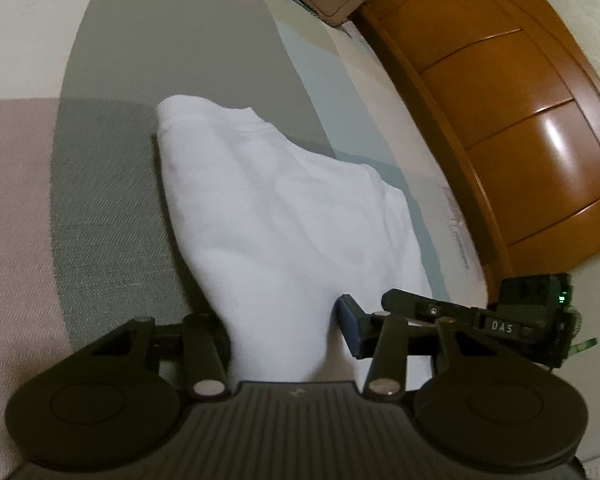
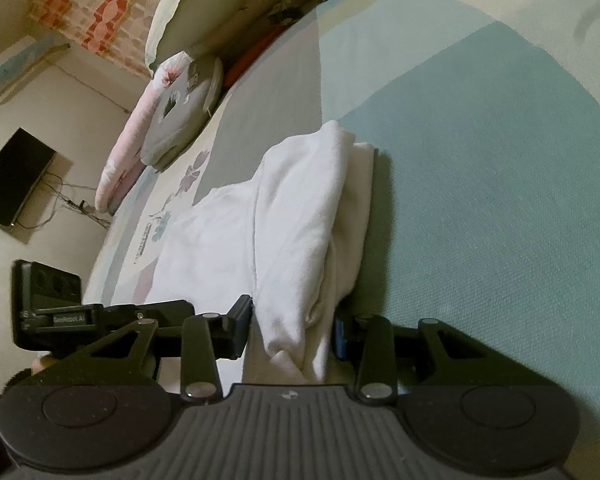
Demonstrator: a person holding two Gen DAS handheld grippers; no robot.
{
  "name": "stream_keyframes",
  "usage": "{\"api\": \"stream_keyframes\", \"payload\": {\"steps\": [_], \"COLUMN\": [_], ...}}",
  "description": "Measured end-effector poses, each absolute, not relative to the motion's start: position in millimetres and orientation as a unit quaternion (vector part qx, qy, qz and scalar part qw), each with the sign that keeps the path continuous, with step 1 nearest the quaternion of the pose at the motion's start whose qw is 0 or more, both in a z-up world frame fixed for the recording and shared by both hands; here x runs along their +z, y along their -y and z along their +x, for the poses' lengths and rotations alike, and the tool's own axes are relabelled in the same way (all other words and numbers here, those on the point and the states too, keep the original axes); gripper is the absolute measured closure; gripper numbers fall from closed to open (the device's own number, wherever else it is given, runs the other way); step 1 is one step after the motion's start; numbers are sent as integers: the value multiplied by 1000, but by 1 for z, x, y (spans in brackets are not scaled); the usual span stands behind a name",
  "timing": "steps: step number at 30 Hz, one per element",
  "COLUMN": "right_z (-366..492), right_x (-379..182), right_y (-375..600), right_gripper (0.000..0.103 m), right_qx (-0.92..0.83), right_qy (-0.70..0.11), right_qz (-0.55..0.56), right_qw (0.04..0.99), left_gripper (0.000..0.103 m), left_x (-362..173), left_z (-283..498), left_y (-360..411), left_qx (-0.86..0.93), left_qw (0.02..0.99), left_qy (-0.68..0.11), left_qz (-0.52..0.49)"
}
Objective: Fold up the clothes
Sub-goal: 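Close both tools on the sweatshirt hem edge and lift it, then fold the held hem over toward the collar with both tools and release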
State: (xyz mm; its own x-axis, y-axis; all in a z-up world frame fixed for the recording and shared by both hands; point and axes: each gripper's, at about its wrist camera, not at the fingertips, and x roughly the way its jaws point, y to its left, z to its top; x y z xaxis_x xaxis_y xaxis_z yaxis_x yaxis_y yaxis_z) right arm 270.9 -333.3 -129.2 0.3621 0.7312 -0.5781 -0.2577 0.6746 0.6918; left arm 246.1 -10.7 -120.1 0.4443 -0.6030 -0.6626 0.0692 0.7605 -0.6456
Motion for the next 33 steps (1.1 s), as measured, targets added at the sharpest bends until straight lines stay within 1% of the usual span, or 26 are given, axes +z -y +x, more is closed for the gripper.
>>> {"api": "stream_keyframes", "payload": {"steps": [4,5,6,14,18,26,33], "right_z": [265,264,262,254,248,234,243], "right_x": [-124,-122,-121,-101,-87,-59,-44], "right_y": [328,327,326,321,324,373,439], "right_gripper": [62,62,62,65,66,67,67], "right_qx": [306,304,302,298,294,257,203], "right_qy": [-460,-457,-455,-437,-421,-387,-372], "right_qz": [233,231,226,197,176,152,125], "right_qw": [800,803,807,825,839,872,897], "left_gripper": [57,57,60,61,63,63,63], "left_x": [-113,-112,-111,-90,-78,-64,-61], "left_z": [246,246,246,243,244,265,298], "left_y": [19,20,21,26,40,88,155], "left_qx": [-205,-205,-203,-228,-245,-295,-346], "left_qw": [809,809,810,816,819,811,800], "left_qy": [-485,-484,-484,-467,-461,-449,-437], "left_qz": [-260,-261,-260,-253,-240,-233,-222]}}
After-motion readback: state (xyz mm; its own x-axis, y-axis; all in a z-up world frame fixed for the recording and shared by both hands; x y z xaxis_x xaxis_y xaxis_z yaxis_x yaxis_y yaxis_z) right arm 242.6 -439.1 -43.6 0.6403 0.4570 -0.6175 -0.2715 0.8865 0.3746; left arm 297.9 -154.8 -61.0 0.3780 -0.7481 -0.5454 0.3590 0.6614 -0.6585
